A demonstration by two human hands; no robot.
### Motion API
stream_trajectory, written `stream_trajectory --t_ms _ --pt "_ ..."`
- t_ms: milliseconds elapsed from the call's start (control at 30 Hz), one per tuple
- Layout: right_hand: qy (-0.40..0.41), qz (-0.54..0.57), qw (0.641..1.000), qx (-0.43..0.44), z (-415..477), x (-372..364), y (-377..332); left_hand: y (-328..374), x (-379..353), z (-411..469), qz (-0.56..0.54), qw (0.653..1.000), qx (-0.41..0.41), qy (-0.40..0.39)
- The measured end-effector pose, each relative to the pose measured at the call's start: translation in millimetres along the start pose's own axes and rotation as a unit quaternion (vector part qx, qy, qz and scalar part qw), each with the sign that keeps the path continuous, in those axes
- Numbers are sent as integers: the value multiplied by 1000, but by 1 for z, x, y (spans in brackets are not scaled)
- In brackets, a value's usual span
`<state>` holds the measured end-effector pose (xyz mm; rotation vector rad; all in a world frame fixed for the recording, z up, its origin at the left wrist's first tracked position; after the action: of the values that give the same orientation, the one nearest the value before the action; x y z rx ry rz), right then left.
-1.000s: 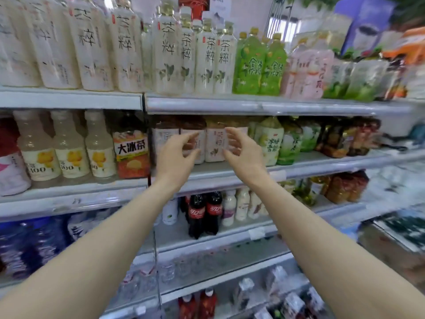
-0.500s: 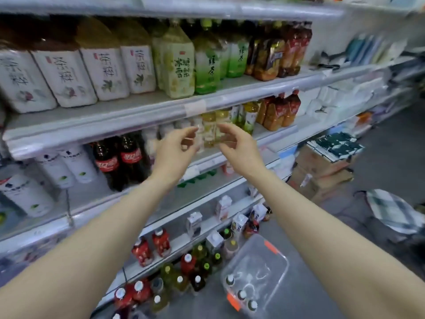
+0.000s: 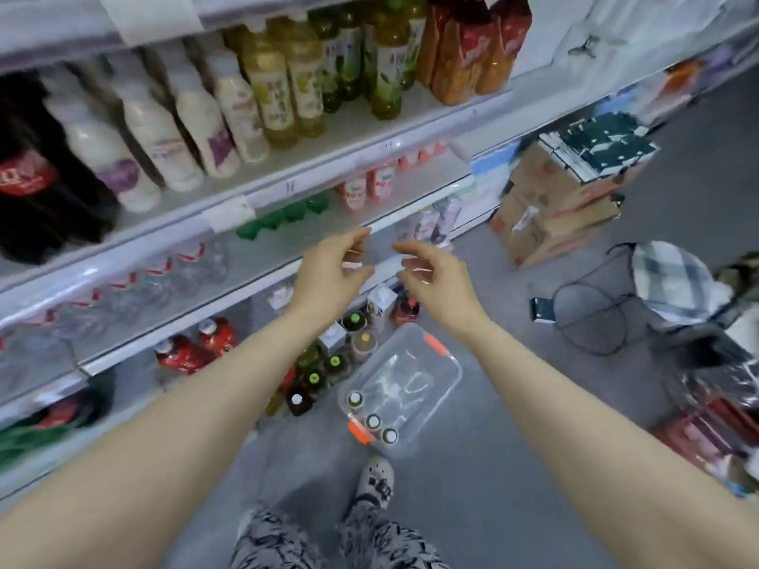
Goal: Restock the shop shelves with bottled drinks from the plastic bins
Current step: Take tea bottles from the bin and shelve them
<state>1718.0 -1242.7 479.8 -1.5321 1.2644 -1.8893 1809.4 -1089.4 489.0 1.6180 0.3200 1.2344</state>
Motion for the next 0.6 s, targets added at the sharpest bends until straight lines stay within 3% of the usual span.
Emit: stream_trajectory --t_ms 167,267,600 --pt "-33 48 996 -74 -12 -31 75 -43 -50 -11 15 998 34 -52" --pt "-48 22 992 -112 -15 -48 115 -75 -73 -10 15 994 63 -87" --pt "-75 35 974 -213 -30 -139 245 -214 -163 -24 -29 974 179 -132"
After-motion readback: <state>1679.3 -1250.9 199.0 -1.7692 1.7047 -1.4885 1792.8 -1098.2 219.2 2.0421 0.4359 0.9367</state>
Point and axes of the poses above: each hand's wrist, its own z-axis towards the middle knuckle, its own x-axis out of the back of the hand, y = z × x, the point moved 2 cm from there along z, towards the middle knuckle, and after that the axes turned 2 degrees about -z, right-handed, at the moved point
